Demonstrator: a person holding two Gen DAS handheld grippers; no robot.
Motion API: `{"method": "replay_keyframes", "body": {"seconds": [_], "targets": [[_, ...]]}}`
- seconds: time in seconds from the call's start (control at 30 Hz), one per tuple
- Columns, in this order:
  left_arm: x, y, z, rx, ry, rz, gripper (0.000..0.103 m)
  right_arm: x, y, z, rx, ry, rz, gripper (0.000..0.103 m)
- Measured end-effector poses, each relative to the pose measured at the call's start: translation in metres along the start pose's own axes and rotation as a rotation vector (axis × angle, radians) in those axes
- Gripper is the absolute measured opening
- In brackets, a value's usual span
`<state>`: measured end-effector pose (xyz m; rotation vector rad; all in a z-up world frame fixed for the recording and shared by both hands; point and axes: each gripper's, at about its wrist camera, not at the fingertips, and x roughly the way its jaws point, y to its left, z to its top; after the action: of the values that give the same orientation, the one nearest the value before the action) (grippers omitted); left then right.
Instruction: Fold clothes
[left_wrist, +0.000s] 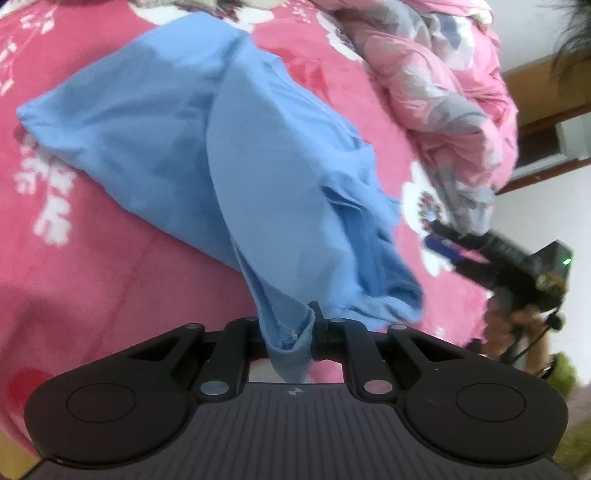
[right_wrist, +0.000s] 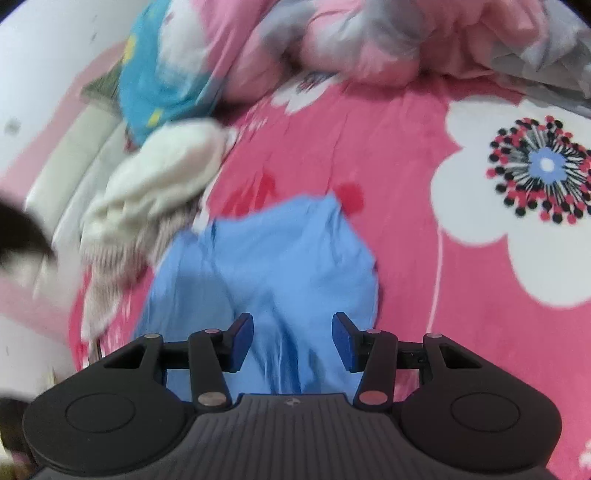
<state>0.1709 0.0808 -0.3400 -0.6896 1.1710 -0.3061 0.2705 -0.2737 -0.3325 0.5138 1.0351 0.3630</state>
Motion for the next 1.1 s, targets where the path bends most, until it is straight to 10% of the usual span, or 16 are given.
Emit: {"method": "replay_keyframes", "body": {"seconds": [0.73,0.93,1.1], "targets": [[0.015,-0.04,-0.112,-0.048,0.262,-0.063,0.009,0.052,0.068,-0.046,-0.481,0.205,-0.129,0.043],[0.013,-0.042,-0.125,-0.014,0.284,-0.065,0.009,0.071,0.071,-0.049,-0.424,0.204,-0.085,0.012],[0.017,-0.038,-0.129,-0.013,0.33,-0.022,0.01,0.082,0.071,-0.051,-0.316,0.136,-0.054,0.014]]}}
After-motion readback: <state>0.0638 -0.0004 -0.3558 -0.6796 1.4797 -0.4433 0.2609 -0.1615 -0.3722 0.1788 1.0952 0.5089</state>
